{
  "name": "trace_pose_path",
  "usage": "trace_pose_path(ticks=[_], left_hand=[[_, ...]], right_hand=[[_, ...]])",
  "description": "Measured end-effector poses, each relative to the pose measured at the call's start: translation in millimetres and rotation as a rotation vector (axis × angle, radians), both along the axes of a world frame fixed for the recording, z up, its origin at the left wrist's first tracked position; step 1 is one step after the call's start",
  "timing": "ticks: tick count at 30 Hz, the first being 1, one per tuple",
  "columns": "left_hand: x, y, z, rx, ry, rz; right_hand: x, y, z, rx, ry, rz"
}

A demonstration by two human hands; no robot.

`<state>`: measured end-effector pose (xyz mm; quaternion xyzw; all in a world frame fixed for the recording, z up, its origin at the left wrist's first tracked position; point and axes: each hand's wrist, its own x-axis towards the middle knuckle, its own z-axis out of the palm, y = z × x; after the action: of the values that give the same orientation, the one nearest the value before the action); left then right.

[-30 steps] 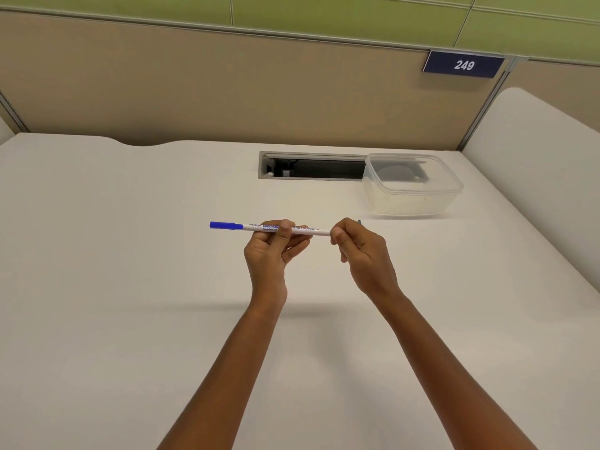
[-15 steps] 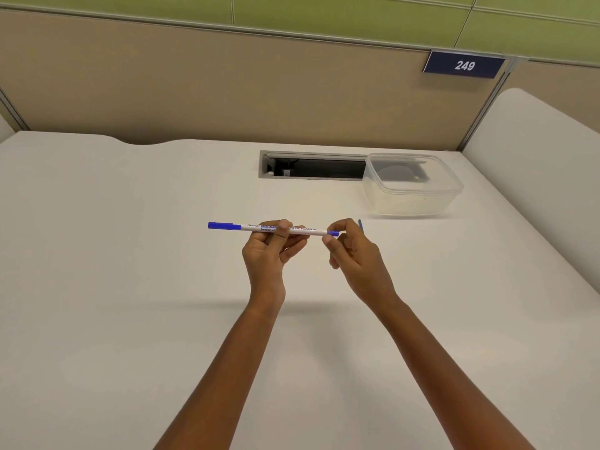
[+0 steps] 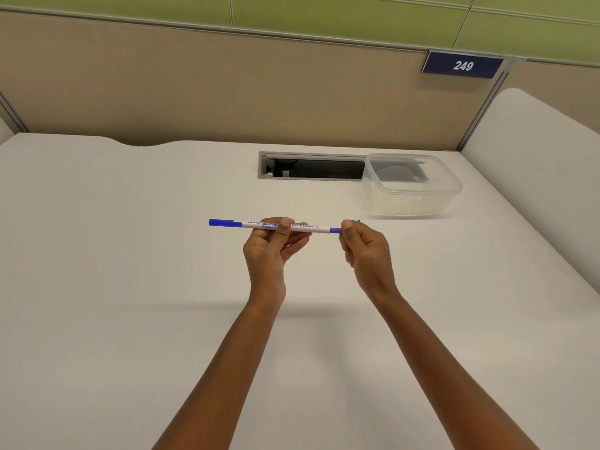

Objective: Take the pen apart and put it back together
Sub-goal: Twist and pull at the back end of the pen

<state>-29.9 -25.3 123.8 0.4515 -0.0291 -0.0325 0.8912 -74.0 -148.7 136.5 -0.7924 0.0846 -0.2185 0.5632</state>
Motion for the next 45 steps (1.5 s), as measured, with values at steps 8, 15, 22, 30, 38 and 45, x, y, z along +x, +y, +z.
trace_pose_path(ticks=[8, 15, 22, 30, 38, 45], left_hand=[[1.5, 5.5, -4.1, -0.009, 0.014, 0.018], [2.7, 7.7, -9.7, -0.008, 0.048, 0.049], [4.7, 7.3, -14.5, 0.003, 0.072, 0.056], [7.8, 9.5, -20.5, 0.007, 0.083, 0.071], [10.7, 13.6, -30.0, 0.002, 0.117, 0.092], [11.6, 14.2, -38.0, 0.004, 0.156, 0.093]], right_hand=[[4.2, -10.2, 0.8, 0.094, 0.107, 0.002], [3.5, -8.5, -2.6, 0.127, 0.114, 0.034], [0.4, -9.0, 0.4, 0.299, 0.106, 0.096], [-1.3, -16.0, -3.0, 0.404, 0.118, 0.135], [6.8, -32.4, -21.5, 0.336, 0.160, -0.005], [14.9, -45.1, -66.5, -0.054, 0.277, -0.247]])
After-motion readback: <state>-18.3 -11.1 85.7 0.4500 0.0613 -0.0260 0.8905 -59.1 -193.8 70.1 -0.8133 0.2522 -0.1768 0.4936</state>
